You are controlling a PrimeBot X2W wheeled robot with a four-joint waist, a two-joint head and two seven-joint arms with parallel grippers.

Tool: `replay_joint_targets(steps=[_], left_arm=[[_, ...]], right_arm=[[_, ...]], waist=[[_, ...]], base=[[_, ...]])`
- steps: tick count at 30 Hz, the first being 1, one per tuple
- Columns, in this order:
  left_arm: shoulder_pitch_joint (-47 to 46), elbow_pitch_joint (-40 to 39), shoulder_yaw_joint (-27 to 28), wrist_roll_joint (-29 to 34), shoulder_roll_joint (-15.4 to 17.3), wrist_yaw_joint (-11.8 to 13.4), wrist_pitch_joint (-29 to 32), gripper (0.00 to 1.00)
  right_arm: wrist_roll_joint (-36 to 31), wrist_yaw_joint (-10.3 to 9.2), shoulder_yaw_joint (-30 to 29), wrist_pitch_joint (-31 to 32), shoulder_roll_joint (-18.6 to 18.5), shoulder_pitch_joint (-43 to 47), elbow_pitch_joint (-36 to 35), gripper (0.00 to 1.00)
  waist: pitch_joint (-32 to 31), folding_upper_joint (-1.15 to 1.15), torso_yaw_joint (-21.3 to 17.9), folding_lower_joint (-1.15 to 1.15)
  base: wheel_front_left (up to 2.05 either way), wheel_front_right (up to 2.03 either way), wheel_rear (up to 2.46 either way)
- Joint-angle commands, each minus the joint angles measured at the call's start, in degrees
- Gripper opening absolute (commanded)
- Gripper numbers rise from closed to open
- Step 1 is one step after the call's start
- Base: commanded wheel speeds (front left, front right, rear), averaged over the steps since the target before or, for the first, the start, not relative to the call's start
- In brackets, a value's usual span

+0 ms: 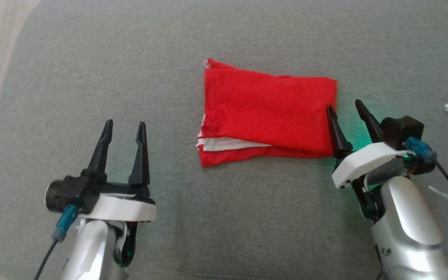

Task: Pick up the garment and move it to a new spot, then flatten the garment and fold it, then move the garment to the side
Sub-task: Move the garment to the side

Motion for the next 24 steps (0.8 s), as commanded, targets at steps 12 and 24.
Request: replay_joint_targets(steps=[12,24], left_arm=[[-3.1,-2.0,-1.3,-2.9,0.3,0.9,-0.3,1.0],[-1.0,-2.5,-0.7,-0.2,0.3,0.9,-0.3,1.0]], right_arm=[[1.6,-0.05,2.4,7.8,-0.1,-4.7,10.3,1.0],[-6.1,-0.05,6.9,1.7,-0.1,-5.7,9.3,0.0]], waist=[[2.0,0.0,4.7,-0.01],[-2.8,0.0,0.2,-0.01]], base=[[0.0,0.0,0.0],[0.0,0.0,0.0]])
